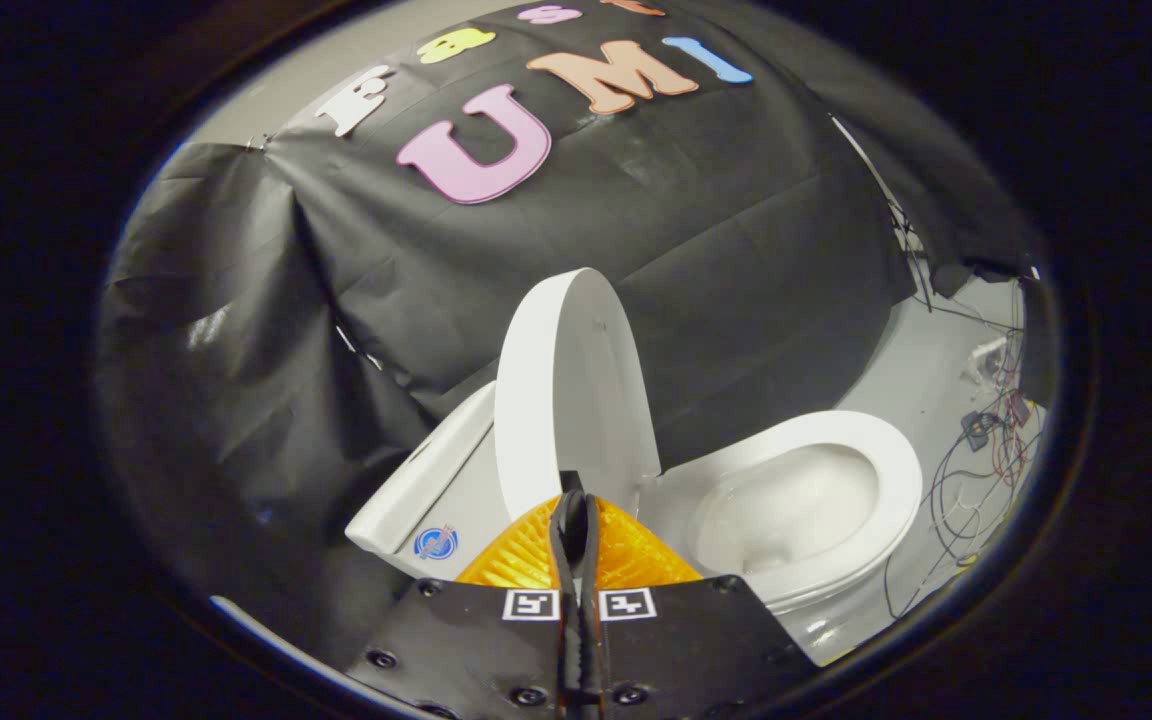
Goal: Open the toilet lid.
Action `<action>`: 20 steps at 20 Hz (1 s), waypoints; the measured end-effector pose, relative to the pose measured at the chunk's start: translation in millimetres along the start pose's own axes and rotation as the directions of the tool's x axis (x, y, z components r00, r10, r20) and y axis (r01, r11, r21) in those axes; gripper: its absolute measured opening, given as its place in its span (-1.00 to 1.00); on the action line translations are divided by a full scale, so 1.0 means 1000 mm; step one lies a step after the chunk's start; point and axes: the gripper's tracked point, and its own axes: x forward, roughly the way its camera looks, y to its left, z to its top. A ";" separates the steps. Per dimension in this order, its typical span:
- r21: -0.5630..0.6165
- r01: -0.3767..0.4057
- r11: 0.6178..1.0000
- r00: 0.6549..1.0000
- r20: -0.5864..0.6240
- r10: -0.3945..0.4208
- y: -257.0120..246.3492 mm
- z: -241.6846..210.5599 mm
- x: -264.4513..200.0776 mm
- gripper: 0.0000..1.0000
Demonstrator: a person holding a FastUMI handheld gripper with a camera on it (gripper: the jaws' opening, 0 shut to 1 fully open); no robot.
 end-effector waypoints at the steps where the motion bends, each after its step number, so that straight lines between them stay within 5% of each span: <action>1: -0.008 -0.001 1.000 1.000 -0.001 0.001 0.003 -0.001 0.002 -0.99; 20: -0.208 -0.034 0.977 0.999 0.004 0.036 0.059 -0.009 0.020 -0.99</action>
